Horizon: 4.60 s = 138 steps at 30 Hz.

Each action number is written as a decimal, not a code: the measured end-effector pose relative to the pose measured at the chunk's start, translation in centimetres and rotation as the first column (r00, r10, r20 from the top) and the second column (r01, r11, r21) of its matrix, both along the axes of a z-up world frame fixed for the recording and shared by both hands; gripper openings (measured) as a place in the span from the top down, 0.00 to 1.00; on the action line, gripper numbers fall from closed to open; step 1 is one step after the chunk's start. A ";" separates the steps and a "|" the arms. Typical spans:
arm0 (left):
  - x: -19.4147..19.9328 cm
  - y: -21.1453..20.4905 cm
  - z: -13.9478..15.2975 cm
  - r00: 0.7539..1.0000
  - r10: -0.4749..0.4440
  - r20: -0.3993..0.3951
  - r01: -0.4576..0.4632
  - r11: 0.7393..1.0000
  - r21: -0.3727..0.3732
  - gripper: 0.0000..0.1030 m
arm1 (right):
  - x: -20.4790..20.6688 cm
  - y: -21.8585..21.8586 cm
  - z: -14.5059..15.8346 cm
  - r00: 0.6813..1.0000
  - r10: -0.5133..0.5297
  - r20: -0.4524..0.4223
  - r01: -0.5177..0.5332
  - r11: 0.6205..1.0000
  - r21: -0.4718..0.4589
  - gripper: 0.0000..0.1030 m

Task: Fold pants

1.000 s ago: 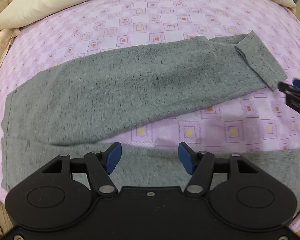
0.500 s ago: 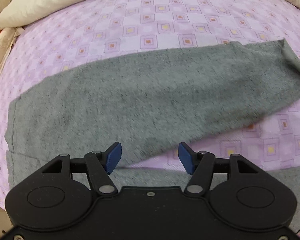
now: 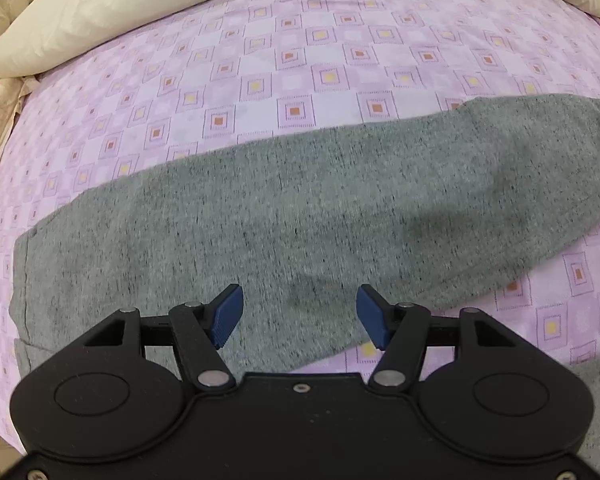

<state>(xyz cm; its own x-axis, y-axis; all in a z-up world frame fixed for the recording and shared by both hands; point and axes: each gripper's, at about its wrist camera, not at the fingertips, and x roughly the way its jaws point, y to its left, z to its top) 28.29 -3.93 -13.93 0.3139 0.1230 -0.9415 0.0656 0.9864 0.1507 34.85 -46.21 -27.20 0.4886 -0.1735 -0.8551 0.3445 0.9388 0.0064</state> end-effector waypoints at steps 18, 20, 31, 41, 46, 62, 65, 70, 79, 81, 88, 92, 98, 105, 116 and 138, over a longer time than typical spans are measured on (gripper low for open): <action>5.3 4.7 1.6 0.993 0.095 0.068 -0.093 0.995 -0.030 0.37 | 12.0 3.2 -0.8 0.968 -0.216 -0.130 0.237 0.955 0.177 0.59; 5.0 5.2 1.2 0.993 0.100 0.060 -0.099 0.995 -0.021 0.37 | 13.3 3.3 -3.0 0.949 -0.262 -0.178 0.290 0.945 0.153 0.59; 5.1 9.7 0.1 0.986 0.162 0.027 -0.162 0.987 -0.015 0.37 | 13.9 4.7 -6.7 0.897 -0.312 -0.313 0.341 0.939 0.043 0.95; 9.1 14.8 -0.9 0.950 0.296 -0.099 -0.311 0.921 -0.232 0.37 | 2.0 4.8 -0.6 0.937 -0.270 -0.221 0.297 0.950 0.095 0.95; 11.2 16.1 -1.3 0.943 0.315 -0.105 -0.331 0.914 -0.234 0.36 | -3.4 4.4 -0.5 0.921 -0.319 -0.226 0.345 0.934 0.088 0.95; 13.3 18.1 -4.3 0.908 0.351 -0.229 -0.408 0.864 -0.295 0.36 | -6.8 5.3 0.3 0.926 -0.314 -0.210 0.343 0.932 0.115 0.95; 14.1 17.7 -5.4 0.903 0.349 -0.248 -0.410 0.874 -0.262 0.36 | -6.7 5.3 0.7 0.928 -0.311 -0.204 0.338 0.934 0.113 0.95; 14.7 16.6 -7.0 0.903 0.332 -0.272 -0.391 0.897 -0.207 0.79 | -7.0 5.4 0.8 0.930 -0.310 -0.199 0.336 0.935 0.113 0.95; 9.9 16.6 2.5 0.943 0.332 -0.033 -0.324 0.889 -0.322 0.94 | -7.6 4.9 3.3 0.960 -0.250 -0.124 0.268 0.951 0.153 0.95; 7.0 16.7 5.8 0.945 0.325 0.039 -0.290 0.887 -0.361 0.94 | -8.3 4.7 6.0 0.974 -0.223 -0.030 0.225 0.957 0.184 0.95; -9.5 16.7 7.7 0.945 0.322 0.060 -0.285 0.900 -0.331 0.94 | -19.3 3.5 11.4 0.981 -0.175 0.079 0.154 0.963 0.221 0.95; -16.0 15.6 0.6 0.932 0.349 -0.100 -0.363 0.911 -0.195 0.95 | -25.9 2.0 5.6 0.967 -0.221 -0.128 0.244 0.947 0.207 0.95; -17.4 13.9 -3.1 0.935 0.333 -0.121 -0.347 0.930 -0.119 0.96 | -29.2 1.4 0.1 0.945 -0.202 -0.259 0.252 0.951 0.178 0.97; -19.4 13.4 1.6 0.949 0.316 0.009 -0.310 0.936 -0.164 0.95 | -30.1 1.3 4.4 0.982 -0.148 -0.113 0.166 0.972 0.165 0.98; -20.8 12.0 -1.6 0.961 0.274 -0.030 -0.276 0.959 -0.065 0.95 | -33.0 -1.1 1.2 0.964 -0.257 -0.064 0.265 0.940 0.216 0.64; -22.1 12.3 -4.0 0.941 0.318 -0.116 -0.325 0.945 -0.048 0.94 | -32.0 -1.5 0.5 0.984 -0.139 -0.106 0.152 0.981 0.117 0.93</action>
<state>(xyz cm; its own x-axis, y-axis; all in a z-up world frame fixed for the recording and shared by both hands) 6.23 8.39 -17.90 0.1666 0.1381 -0.9763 -0.2443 0.9650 0.0949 2.89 -47.69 -26.69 0.3794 -0.1258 -0.9166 0.4821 0.8724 0.0798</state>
